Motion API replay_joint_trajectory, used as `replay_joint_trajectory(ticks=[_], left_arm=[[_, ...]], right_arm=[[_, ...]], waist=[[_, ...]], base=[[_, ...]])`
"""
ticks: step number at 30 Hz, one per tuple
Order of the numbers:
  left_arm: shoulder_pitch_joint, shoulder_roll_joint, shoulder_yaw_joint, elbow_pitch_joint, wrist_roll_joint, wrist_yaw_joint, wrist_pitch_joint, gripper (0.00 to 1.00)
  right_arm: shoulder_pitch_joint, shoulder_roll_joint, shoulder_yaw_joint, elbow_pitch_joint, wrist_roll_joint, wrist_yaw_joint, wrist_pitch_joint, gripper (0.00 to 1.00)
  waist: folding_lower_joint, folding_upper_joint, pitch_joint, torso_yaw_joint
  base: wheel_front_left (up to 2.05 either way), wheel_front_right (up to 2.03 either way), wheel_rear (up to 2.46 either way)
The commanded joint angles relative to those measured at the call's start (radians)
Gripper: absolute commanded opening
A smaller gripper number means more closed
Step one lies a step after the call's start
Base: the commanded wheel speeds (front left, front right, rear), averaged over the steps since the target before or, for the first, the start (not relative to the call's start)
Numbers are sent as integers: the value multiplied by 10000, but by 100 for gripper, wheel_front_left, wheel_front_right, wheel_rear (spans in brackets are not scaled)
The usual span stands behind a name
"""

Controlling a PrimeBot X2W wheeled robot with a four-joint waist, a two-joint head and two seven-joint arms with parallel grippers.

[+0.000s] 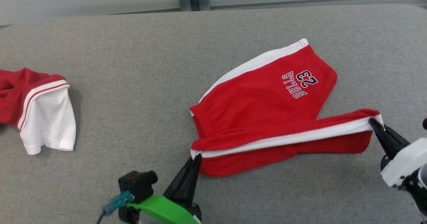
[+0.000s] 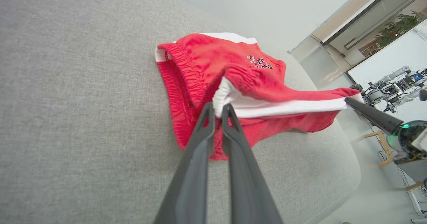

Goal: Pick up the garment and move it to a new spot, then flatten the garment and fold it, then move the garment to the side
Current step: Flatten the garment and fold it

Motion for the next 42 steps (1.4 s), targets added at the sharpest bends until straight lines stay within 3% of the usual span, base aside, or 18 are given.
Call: replay_joint_trajectory(ticks=[1,9,13,25,33,34,35,36,37,42], left_arm=[[-473,-69,-32,21,158,27,133,0],[-2890,-1052,-485,679,162,-73,858,0],[-3887,-1292,-598,1438,137,105,982,0],[-5708,-1432,-1055,3189,-706,113,940,0],[-6260,-1432,-1640,3522,-1458,458,524,0],[-6292,-1432,-1682,3553,-1570,508,482,9],[-6319,-1428,-1688,3587,-1727,572,401,43],[-6363,-1427,-1736,3626,-1800,621,373,64],[-6425,-1428,-1814,3667,-1845,652,329,100],[-6635,-1428,-2033,3869,-2243,908,-34,100]], right_arm=[[-552,-127,-12,208,-92,-19,199,0],[-3482,-745,96,1656,-512,-15,1225,0],[-4509,-977,173,2414,-829,-15,1883,0],[-6513,-1179,802,3894,-1450,-16,2809,0],[-7179,-1209,909,4350,-1617,-16,2892,3],[-7243,-1210,900,4382,-1655,-16,2856,15],[-7338,-1190,851,4426,-1690,-16,2792,53],[-7406,-1154,825,4479,-1719,-16,2777,100],[-7463,-1128,792,4563,-1804,-16,2789,100],[-7911,-935,589,4723,-2171,-15,2171,100]], waist=[[1,0,562,582],[1,0,1341,1466],[1,0,1633,1588],[1,0,2355,1678],[1,0,2459,1835],[1,0,2467,1858],[1,0,2483,1881],[1,0,2504,1894],[1,0,2535,1906],[1,0,2706,1942]], base=[[0,0,0],[0,0,0],[0,0,0],[0,0,0],[0,0,0],[0,0,0],[0,0,0],[0,0,0],[0,0,0],[0,0,0]])
